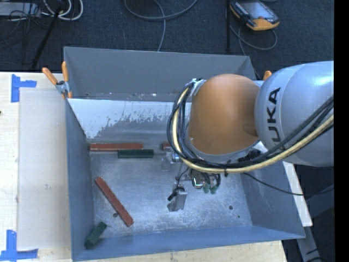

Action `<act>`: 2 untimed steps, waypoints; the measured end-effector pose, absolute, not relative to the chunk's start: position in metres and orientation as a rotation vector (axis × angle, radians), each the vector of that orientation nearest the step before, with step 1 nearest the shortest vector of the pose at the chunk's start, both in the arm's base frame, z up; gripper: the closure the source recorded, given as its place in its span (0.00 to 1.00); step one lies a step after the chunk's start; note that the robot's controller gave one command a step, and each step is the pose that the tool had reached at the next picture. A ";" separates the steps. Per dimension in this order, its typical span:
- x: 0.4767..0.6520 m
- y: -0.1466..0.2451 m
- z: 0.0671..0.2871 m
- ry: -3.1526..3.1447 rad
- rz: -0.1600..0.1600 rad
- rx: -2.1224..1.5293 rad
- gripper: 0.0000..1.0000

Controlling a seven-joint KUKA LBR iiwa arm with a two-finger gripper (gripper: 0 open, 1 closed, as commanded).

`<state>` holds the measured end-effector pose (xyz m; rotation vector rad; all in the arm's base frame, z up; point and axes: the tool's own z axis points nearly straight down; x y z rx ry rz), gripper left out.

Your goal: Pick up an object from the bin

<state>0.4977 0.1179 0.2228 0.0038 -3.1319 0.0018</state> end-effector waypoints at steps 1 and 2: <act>0.474 0.223 0.068 -3.145 -0.003 0.045 0.00; 0.505 0.225 0.100 -2.998 -0.001 0.947 0.00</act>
Offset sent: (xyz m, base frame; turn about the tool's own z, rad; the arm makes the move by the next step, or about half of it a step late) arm -0.0238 0.1026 -0.1528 -0.0233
